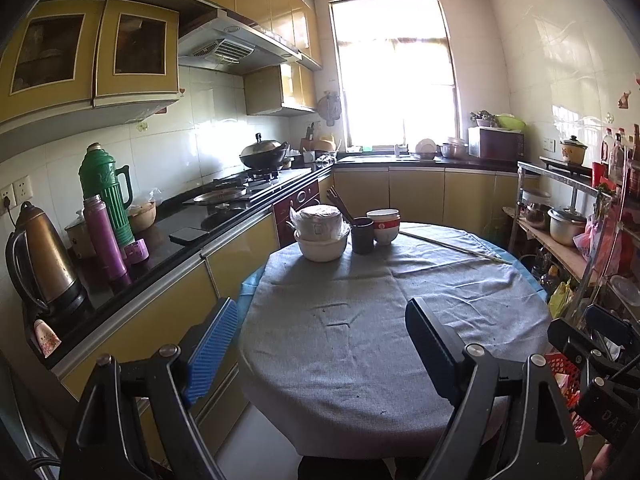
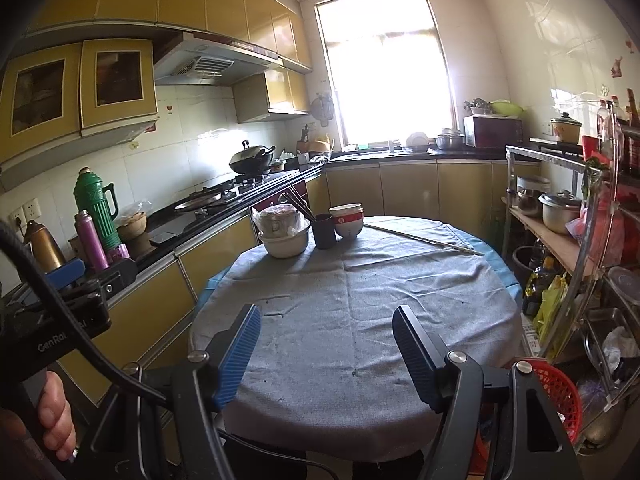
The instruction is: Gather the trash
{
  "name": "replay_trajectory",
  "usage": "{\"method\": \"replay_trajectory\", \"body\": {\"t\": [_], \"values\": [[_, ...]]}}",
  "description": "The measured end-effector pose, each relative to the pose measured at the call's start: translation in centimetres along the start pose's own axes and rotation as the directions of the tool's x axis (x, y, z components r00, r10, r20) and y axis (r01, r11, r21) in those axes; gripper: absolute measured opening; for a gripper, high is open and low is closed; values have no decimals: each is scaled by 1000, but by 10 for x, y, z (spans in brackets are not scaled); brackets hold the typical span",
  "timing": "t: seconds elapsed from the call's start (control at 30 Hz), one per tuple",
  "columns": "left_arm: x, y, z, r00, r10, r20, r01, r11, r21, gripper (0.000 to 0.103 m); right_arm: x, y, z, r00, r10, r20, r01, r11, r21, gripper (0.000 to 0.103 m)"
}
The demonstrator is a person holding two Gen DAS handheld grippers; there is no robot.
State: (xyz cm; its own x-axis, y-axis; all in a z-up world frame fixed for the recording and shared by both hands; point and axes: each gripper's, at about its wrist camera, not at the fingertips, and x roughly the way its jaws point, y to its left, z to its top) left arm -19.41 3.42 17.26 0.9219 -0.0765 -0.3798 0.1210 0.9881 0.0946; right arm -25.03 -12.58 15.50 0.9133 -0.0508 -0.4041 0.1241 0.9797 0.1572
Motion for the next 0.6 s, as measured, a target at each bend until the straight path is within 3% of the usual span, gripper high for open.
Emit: {"method": "replay_trajectory", "body": {"t": [0.6], "values": [[-3,-2,1,1000,2,7,-2,1000,5,86,-6,0,2,1000,2,12,-2,1000,3,72]]}}
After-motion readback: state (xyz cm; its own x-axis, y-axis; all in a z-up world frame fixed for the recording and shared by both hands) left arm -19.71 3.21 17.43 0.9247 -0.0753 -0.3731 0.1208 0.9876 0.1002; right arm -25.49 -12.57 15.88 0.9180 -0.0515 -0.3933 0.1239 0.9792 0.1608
